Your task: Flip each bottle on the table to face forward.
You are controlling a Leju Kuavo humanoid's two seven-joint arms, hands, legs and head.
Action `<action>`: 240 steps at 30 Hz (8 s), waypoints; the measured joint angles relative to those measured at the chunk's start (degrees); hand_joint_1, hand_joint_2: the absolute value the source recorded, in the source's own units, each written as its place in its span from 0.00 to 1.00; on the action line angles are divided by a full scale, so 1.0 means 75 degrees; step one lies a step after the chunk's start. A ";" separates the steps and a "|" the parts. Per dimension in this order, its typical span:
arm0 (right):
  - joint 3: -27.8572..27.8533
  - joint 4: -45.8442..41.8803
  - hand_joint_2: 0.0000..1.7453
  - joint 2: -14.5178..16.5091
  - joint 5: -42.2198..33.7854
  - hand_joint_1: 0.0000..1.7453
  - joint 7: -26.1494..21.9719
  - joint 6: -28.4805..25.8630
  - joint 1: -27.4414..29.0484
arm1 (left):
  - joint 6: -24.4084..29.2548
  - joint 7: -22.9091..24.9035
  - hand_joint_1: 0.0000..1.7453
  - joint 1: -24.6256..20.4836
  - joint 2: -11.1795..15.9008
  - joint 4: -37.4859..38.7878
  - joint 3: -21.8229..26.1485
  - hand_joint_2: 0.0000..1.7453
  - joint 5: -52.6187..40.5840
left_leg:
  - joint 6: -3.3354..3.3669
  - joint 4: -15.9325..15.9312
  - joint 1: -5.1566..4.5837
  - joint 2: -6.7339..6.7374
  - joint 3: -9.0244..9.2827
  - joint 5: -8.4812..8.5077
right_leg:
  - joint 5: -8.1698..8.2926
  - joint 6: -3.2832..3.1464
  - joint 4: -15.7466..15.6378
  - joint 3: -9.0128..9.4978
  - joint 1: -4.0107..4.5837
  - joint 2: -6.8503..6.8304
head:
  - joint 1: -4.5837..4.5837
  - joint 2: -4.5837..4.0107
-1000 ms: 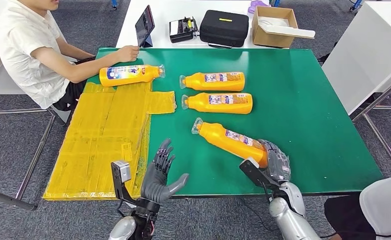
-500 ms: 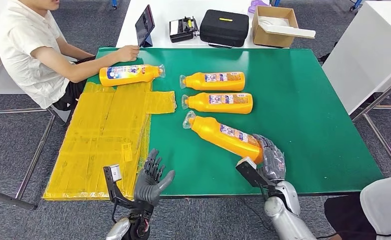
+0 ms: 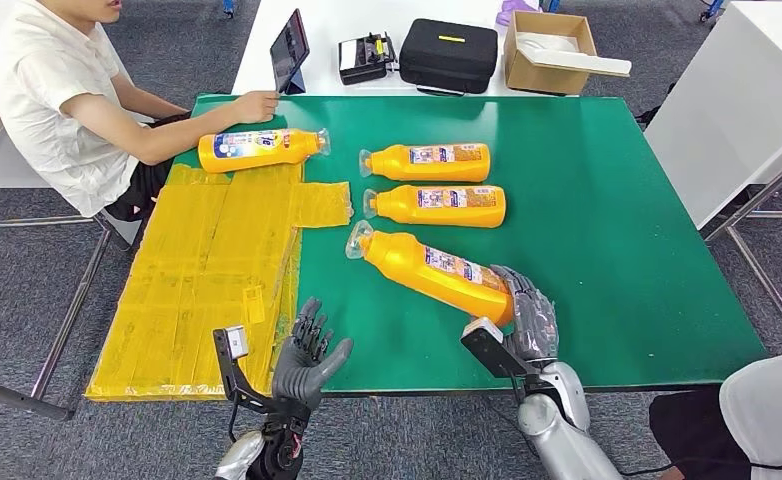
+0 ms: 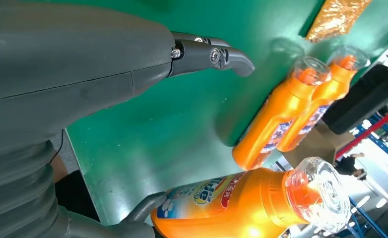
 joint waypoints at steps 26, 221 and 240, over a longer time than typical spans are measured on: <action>0.1112 -0.0147 1.00 0.0608 -0.0903 1.00 -0.0920 0.0813 -0.0245 | -0.1131 0.0032 0.00 -0.0180 0.0117 -0.0771 -0.0882 1.00 -0.0824 | -0.0001 0.0000 0.0001 0.0000 -0.0004 0.0002 | 0.0000 -0.0001 0.0002 -0.0004 0.0001 0.0000 | -0.0001 0.0000; -0.0259 -0.1350 1.00 0.1682 -0.1026 0.00 -0.1574 0.0543 0.0745 | 0.1329 0.2759 0.00 -0.3478 0.0112 0.3563 -0.0313 1.00 -1.5075 | 0.0002 0.0000 0.0000 0.0000 -0.0002 0.0010 | 0.0002 -0.0001 0.0003 -0.0003 -0.0001 0.0000 | 0.0000 0.0000; -0.0259 -0.1298 1.00 0.1695 -0.1119 0.00 -0.1703 0.0525 0.0728 | 0.1104 0.2157 0.00 -0.3548 0.0051 0.3676 -0.0319 1.00 -1.4608 | 0.0002 0.0000 0.0000 -0.0001 -0.0003 0.0010 | 0.0002 0.0000 0.0003 -0.0002 -0.0001 0.0000 | 0.0000 0.0000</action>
